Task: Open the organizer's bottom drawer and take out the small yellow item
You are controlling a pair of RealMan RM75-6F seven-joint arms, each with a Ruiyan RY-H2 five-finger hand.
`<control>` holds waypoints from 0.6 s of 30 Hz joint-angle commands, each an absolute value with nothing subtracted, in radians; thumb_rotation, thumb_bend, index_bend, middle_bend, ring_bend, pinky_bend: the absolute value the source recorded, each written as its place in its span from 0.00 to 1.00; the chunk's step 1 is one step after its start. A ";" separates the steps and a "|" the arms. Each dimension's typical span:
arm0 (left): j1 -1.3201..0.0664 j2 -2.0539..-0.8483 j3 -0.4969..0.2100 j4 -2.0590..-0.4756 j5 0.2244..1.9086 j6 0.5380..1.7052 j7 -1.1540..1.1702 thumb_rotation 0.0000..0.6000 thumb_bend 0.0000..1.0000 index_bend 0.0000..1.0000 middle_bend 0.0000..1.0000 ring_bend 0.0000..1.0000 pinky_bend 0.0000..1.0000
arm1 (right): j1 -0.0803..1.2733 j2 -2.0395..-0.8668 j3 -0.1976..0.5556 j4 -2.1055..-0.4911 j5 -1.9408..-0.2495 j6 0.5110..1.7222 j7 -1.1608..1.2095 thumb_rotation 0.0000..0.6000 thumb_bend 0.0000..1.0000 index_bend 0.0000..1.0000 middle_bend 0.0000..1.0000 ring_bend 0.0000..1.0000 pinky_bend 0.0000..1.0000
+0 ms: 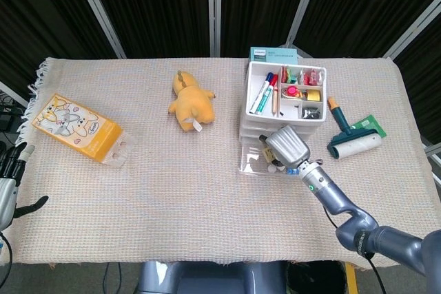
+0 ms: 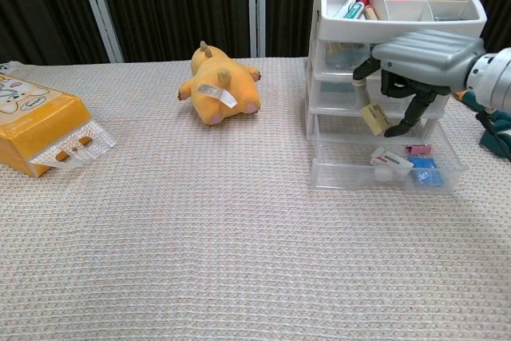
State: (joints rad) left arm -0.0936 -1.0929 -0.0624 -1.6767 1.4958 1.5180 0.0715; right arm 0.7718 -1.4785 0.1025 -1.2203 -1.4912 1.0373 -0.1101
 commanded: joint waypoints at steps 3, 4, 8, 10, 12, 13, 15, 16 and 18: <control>-0.089 -1.089 -0.058 -1.680 1.508 1.528 0.064 1.00 0.02 0.00 0.00 0.00 0.00 | 0.728 -1.406 0.107 -1.293 -1.472 1.079 -0.150 1.00 0.00 0.56 1.00 0.98 0.71; -0.088 -1.088 -0.057 -1.681 1.511 1.531 0.063 1.00 0.02 0.00 0.00 0.00 0.00 | 0.720 -1.396 0.106 -1.301 -1.469 1.086 -0.154 1.00 0.00 0.56 1.00 0.98 0.71; -0.081 -1.083 -0.051 -1.683 1.529 1.546 0.048 1.00 0.02 0.00 0.00 0.00 0.00 | 0.661 -1.322 0.092 -1.349 -1.456 1.132 -0.161 1.00 0.00 0.57 1.00 0.98 0.71; -0.079 -1.081 -0.048 -1.683 1.538 1.550 0.042 1.00 0.02 0.00 0.00 0.00 0.00 | 0.633 -1.288 0.080 -1.367 -1.455 1.150 -0.158 1.00 0.01 0.57 1.00 0.98 0.71; -0.078 -1.080 -0.047 -1.683 1.542 1.553 0.039 1.00 0.02 0.00 0.00 0.00 0.00 | 0.617 -1.273 0.073 -1.373 -1.457 1.162 -0.155 1.00 0.03 0.57 1.00 0.98 0.71; -0.077 -1.079 -0.046 -1.684 1.545 1.555 0.036 1.00 0.02 0.00 0.00 0.00 0.00 | 0.605 -1.263 0.067 -1.375 -1.458 1.169 -0.151 1.00 0.04 0.57 1.00 0.98 0.71; -0.075 -1.077 -0.044 -1.684 1.550 1.558 0.032 1.00 0.02 0.00 0.00 0.00 0.00 | 0.586 -1.250 0.057 -1.373 -1.458 1.180 -0.144 1.00 0.07 0.58 1.00 0.98 0.71; -0.074 -1.076 -0.043 -1.685 1.553 1.560 0.030 1.00 0.02 0.00 0.00 0.00 0.00 | 0.574 -1.243 0.051 -1.371 -1.459 1.186 -0.137 1.00 0.09 0.58 1.00 0.98 0.71; -0.072 -1.074 -0.041 -1.687 1.560 1.564 0.027 1.00 0.02 0.00 0.00 0.00 0.00 | 0.548 -1.233 0.038 -1.360 -1.455 1.194 -0.112 1.00 0.11 0.59 1.00 0.98 0.71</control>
State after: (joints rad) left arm -0.0731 -1.0752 -0.0417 -1.6860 1.5584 1.5626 0.0280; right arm 0.5674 -1.2430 0.0504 -1.3676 -1.4573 1.1848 -0.1319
